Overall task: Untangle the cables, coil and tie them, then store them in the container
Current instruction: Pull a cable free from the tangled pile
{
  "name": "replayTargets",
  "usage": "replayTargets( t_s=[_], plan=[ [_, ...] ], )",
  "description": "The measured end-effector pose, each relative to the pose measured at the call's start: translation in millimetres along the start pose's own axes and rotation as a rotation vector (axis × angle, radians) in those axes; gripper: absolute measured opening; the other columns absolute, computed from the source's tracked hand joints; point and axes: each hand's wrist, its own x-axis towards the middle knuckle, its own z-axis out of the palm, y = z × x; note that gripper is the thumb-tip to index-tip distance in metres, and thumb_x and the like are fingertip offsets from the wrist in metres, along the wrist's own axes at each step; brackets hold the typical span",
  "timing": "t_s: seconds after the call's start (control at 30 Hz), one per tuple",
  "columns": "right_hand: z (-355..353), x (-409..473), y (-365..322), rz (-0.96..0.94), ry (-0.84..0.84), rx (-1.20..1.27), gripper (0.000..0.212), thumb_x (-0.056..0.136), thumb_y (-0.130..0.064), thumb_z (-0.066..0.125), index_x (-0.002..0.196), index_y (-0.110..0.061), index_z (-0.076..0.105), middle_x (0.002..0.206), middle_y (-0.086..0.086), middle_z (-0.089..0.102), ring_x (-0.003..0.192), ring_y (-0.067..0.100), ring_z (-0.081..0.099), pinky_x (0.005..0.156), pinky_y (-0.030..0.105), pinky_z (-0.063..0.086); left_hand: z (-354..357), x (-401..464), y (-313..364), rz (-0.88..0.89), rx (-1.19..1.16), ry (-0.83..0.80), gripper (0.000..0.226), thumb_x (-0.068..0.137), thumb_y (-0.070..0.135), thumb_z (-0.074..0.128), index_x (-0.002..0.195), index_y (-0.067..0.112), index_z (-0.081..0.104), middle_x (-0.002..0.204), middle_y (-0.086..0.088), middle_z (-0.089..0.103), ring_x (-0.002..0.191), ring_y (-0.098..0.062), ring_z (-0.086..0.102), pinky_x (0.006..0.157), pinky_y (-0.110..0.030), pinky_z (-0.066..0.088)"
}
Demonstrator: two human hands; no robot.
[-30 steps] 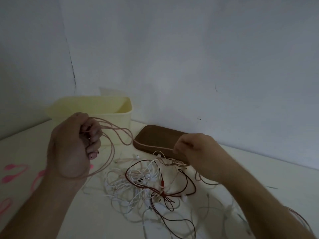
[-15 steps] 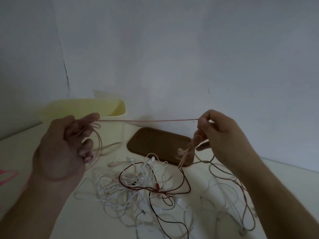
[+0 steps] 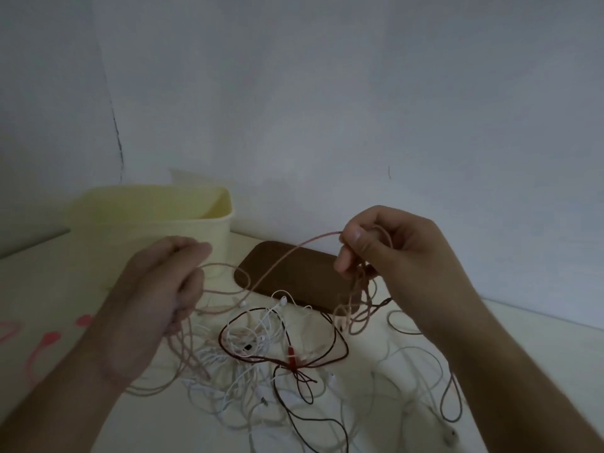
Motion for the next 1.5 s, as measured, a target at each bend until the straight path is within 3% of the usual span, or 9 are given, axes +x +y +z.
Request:
replayTargets(
  t_s=[0.07, 0.17, 0.27, 0.37, 0.5, 0.67, 0.8, 0.93, 1.5],
  plan=[
    [12.9, -1.7, -0.2, -0.014, -0.064, 0.005, 0.016, 0.103, -0.012, 0.068, 0.088, -0.008, 0.073, 0.074, 0.009, 0.077, 0.053, 0.028, 0.064, 0.053, 0.042, 0.059, 7.5, -5.8, 2.5, 0.091, 0.044, -0.045, 0.006, 0.100, 0.032, 0.066, 0.101, 0.026, 0.069, 0.050, 0.003, 0.026, 0.049, -0.016, 0.022, 0.051, -0.030, 0.016],
    [36.6, -7.6, 2.8, -0.063, -0.167, -0.059, 0.014, 0.096, -0.013, 0.077, 0.082, -0.016, 0.079, 0.067, 0.001, 0.070, 0.053, 0.004, 0.055, 0.055, 0.021, 0.045, 14.8, -17.1, 7.8, 0.150, 0.085, -0.264, 0.029, 0.094, 0.049, 0.069, 0.118, 0.034, 0.074, 0.053, 0.008, 0.029, 0.048, -0.012, 0.026, 0.049, -0.025, 0.022],
    [56.0, -14.9, 7.9, -0.178, -0.207, -0.176, 0.009, 0.091, -0.015, 0.084, 0.082, -0.018, 0.082, 0.075, -0.007, 0.073, 0.065, 0.008, 0.065, 0.060, 0.021, 0.049, 24.1, -24.6, 10.7, 0.211, 0.153, -0.381, 0.035, 0.096, 0.056, 0.065, 0.091, 0.025, 0.080, 0.051, 0.017, 0.037, 0.046, -0.001, 0.032, 0.048, -0.016, 0.028],
    [58.0, -16.1, 6.1, -0.214, -0.232, -0.243, 0.009, 0.090, -0.011, 0.083, 0.086, -0.018, 0.083, 0.084, -0.008, 0.076, 0.077, 0.010, 0.072, 0.068, 0.024, 0.056, 24.8, -22.3, 11.1, 0.175, 0.215, -0.346, 0.042, 0.095, 0.030, 0.064, 0.060, 0.008, 0.068, 0.040, 0.015, 0.042, 0.036, 0.003, 0.037, 0.044, -0.006, 0.029],
    [43.1, -8.4, 4.9, -0.040, -0.251, -0.077, 0.021, 0.097, 0.001, 0.071, 0.090, -0.014, 0.084, 0.069, -0.006, 0.074, 0.055, 0.008, 0.065, 0.054, 0.026, 0.056, 10.7, -17.2, 9.0, 0.107, 0.117, -0.347, 0.046, 0.095, 0.039, 0.068, 0.057, 0.014, 0.060, 0.051, -0.006, 0.026, 0.047, -0.017, 0.021, 0.048, -0.024, 0.020],
    [26.0, -1.8, 7.0, 0.046, -0.120, 0.033, 0.022, 0.102, 0.001, 0.061, 0.084, -0.006, 0.072, 0.059, 0.006, 0.055, 0.046, 0.010, 0.041, 0.045, 0.020, 0.032, 9.9, -16.3, 11.2, 0.136, 0.086, -0.214, 0.025, 0.092, 0.035, 0.068, 0.083, 0.016, 0.082, 0.054, -0.005, 0.027, 0.049, -0.016, 0.022, 0.045, -0.019, 0.025],
    [9.5, 2.3, 9.0, 0.108, -0.004, 0.170, 0.026, 0.104, -0.003, 0.058, 0.079, -0.006, 0.066, 0.070, 0.015, 0.048, 0.051, 0.016, 0.033, 0.051, 0.029, 0.021, 8.2, -12.0, 7.5, 0.143, 0.011, -0.095, 0.023, 0.092, 0.039, 0.074, 0.087, 0.017, 0.081, 0.057, -0.011, 0.023, 0.054, -0.033, 0.014, 0.051, -0.032, 0.016],
    [-3.6, 7.1, 11.5, 0.153, 0.132, 0.317, 0.027, 0.104, -0.001, 0.050, 0.079, -0.007, 0.061, 0.076, 0.013, 0.053, 0.051, 0.018, 0.031, 0.048, 0.029, 0.018, 2.2, -2.9, -0.1, 0.117, -0.107, 0.047, 0.027, 0.097, 0.032, 0.064, 0.092, 0.010, 0.078, 0.052, 0.003, 0.022, 0.049, -0.014, 0.019, 0.053, -0.025, 0.016],
    [-37.8, 20.8, 26.6, 0.255, 0.580, 0.647, 0.022, 0.094, -0.009, 0.042, 0.074, -0.016, 0.045, 0.060, -0.001, 0.041, 0.043, 0.013, 0.025, 0.037, 0.023, 0.018, -11.1, 9.7, -2.8, 0.060, -0.339, 0.168, 0.024, 0.103, 0.021, 0.056, 0.106, 0.003, 0.073, 0.046, 0.010, 0.023, 0.039, -0.009, 0.022, 0.046, -0.015, 0.020]
  ],
)
